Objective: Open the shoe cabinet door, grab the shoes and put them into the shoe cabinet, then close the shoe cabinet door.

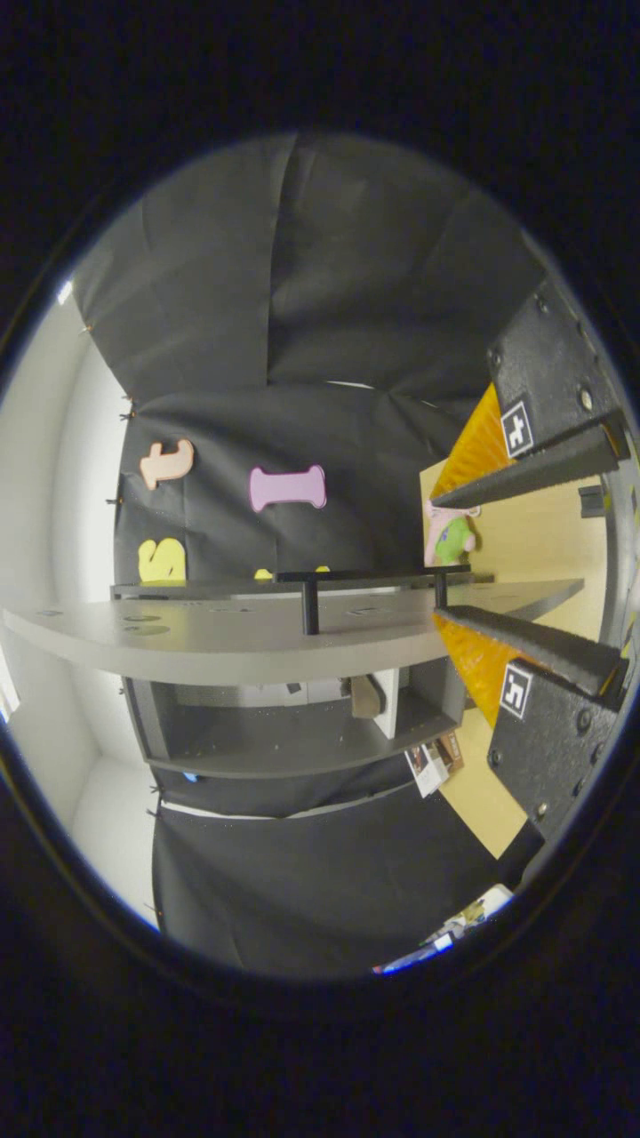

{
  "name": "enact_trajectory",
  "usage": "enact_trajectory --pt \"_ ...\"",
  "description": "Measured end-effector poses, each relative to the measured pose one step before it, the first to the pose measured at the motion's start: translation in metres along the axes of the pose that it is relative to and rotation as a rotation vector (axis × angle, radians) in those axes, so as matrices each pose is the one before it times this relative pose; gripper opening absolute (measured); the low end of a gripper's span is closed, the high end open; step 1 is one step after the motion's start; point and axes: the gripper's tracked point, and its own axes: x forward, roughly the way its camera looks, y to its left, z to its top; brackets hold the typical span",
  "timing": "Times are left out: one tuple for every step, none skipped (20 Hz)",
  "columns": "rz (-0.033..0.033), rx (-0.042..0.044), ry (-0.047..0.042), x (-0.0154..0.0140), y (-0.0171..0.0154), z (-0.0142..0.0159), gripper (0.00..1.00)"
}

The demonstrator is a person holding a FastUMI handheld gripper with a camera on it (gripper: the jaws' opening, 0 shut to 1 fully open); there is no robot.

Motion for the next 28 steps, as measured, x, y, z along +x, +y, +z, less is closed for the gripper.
enact_trajectory --pt "-0.00689 -0.00310 -0.00022 -0.00935 0.00290 -0.00375 0.62" --pt "-0.00665 -0.00076 -0.01015 -0.00945 0.00583 -0.00149 0.71" --pt "-0.00077 -0.00374 -0.00926 -0.00943 0.00818 -0.00232 0.80" --pt "-0.00031 -0.01550 -0.00323 -0.00895 0.01444 -0.00840 0.82" --pt "-0.00777 -0.01564 -0.01285 -0.00649 0.00871 -0.00679 0.85" --pt "-0.01447 -0.01672 -0.01207 -0.00407 0.00752 -0.00608 0.93" --pt "-0.00083 -0.02032 0.00230 -0.00185 0.01170 -0.01030 0.95" --pt "0.02106 -0.01586 0.00524 0.00142 0.02082 -0.01279 0.96" --pt "0.02859 -0.00284 -0.00256 0.00210 0.02230 -0.00931 0.97" --pt "0.02119 0.00538 0.00561 0.00503 0.01838 -0.01210 0.97" --pt "0.01906 0.01305 0.00964 0.00827 0.01169 -0.01355 0.97" --pt "0.03157 0.01181 0.02069 0.01041 0.01666 -0.01675 0.98" --pt "0.02650 -0.00716 0.04813 0.01263 0.01788 -0.02166 0.98" --pt "0.02285 -0.01722 0.04920 0.01361 0.01188 -0.02318 0.98" --pt "0.02387 -0.02173 0.05845 0.01452 0.01291 -0.02371 0.99" --pt "0.02631 -0.00940 0.04160 0.01466 0.01117 -0.01490 0.99" --pt "0.02821 0.00820 0.02473 0.01625 0.00838 -0.01359 0.99" --pt "0.01781 0.00276 0.02564 0.01773 0.00587 -0.01327 0.99" --pt "0.00334 -0.00137 0.03278 0.01533 0.00191 -0.01767 0.99" --pt "0.00611 0.00656 0.02553 0.01505 0.00324 -0.01164 1.00" --pt "0.00691 0.01476 0.02312 0.01605 0.00063 -0.01101 1.00" --pt "-0.00186 0.01247 0.02381 0.01445 -0.00106 -0.01123 0.99" --pt "-0.00755 0.00650 0.03126 0.01445 -0.00137 -0.00997 1.00" --pt "-0.00189 0.00211 0.02533 0.01641 -0.00069 -0.00896 1.00" --pt "-0.00002 0.00350 0.01236 0.01512 -0.00065 -0.00315 0.99" --pt "-0.00295 -0.00039 0.01930 0.01593 0.00035 -0.00242 0.99" --pt "-0.00229 -0.00123 0.01708 0.01650 0.00001 -0.00205 0.99" --pt "-0.00034 0.00572 0.01842 0.01878 -0.00086 -0.00284 0.99"
